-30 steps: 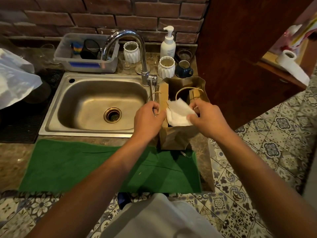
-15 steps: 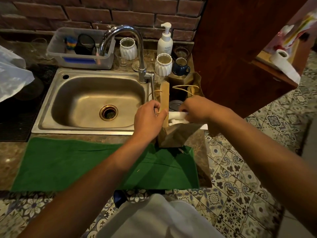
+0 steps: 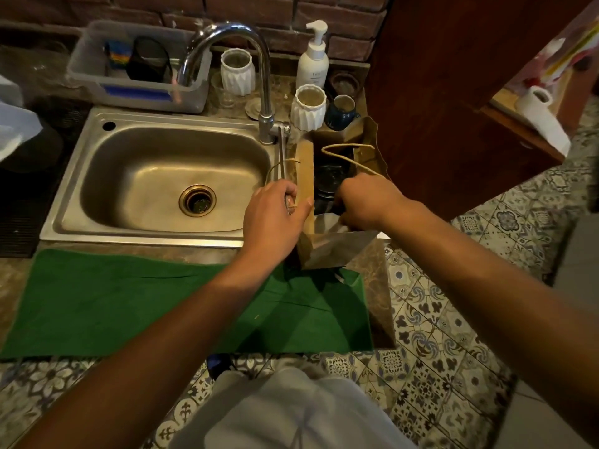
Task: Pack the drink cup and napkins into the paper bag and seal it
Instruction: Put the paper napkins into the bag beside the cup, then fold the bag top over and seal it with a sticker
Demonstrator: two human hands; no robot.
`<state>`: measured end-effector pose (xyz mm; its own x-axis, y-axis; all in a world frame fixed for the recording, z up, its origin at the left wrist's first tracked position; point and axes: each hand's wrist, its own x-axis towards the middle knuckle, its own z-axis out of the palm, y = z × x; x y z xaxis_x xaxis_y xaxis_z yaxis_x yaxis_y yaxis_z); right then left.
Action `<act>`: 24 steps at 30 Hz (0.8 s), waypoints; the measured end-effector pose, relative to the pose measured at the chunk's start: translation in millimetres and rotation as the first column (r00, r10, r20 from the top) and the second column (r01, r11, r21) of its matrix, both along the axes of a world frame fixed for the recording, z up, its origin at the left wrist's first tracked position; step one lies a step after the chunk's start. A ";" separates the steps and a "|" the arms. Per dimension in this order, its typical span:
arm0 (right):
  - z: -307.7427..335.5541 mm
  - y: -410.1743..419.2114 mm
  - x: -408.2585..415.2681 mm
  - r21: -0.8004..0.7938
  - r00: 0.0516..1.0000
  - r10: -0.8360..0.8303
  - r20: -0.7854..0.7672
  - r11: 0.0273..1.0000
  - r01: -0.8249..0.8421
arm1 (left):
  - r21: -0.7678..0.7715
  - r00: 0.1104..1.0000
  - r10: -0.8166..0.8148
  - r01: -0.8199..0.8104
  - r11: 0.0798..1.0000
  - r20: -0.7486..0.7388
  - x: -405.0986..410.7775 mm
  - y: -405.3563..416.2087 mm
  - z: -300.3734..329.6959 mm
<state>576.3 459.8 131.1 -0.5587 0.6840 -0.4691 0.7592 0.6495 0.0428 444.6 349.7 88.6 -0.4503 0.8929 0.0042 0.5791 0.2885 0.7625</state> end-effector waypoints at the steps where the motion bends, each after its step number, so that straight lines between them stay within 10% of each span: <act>1: 0.8 -0.5 0.9 0.007 1.000 0.006 -0.017 1.000 -0.006 | -0.003 1.000 0.001 -0.001 1.000 -0.001 -0.4 0.4 0.3; 7: 9.0 -2.3 0.3 -0.036 0.934 -0.129 -0.333 0.992 0.125 | -0.020 0.998 -0.022 0.021 1.000 -0.065 -4.1 0.0 0.3; 14: 13.5 -8.5 -16.4 -0.301 0.426 -0.428 -0.797 0.893 0.334 | -0.020 0.975 -0.066 0.063 0.998 -0.210 0.5 -2.5 1.6; 24: 6.6 -8.1 -40.3 -0.328 0.452 -0.387 -0.803 0.922 0.207 | -0.079 0.872 -0.180 0.162 0.984 -0.455 3.5 1.4 3.0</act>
